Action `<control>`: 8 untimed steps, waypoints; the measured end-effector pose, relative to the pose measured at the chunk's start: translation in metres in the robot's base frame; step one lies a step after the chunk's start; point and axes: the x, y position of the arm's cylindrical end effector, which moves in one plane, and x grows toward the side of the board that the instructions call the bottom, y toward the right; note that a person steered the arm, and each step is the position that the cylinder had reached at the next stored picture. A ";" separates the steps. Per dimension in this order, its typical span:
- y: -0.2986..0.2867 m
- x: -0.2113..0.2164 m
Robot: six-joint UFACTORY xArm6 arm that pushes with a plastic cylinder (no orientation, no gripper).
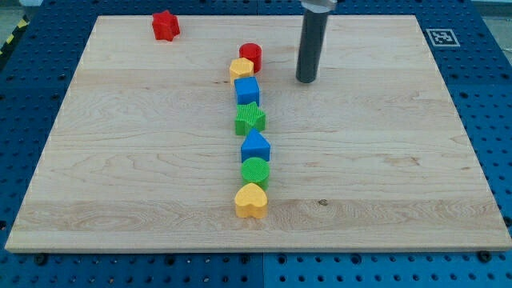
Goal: Move red circle to the red star
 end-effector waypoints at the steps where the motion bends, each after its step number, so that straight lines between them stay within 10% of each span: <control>1: -0.018 -0.016; 8: -0.125 -0.035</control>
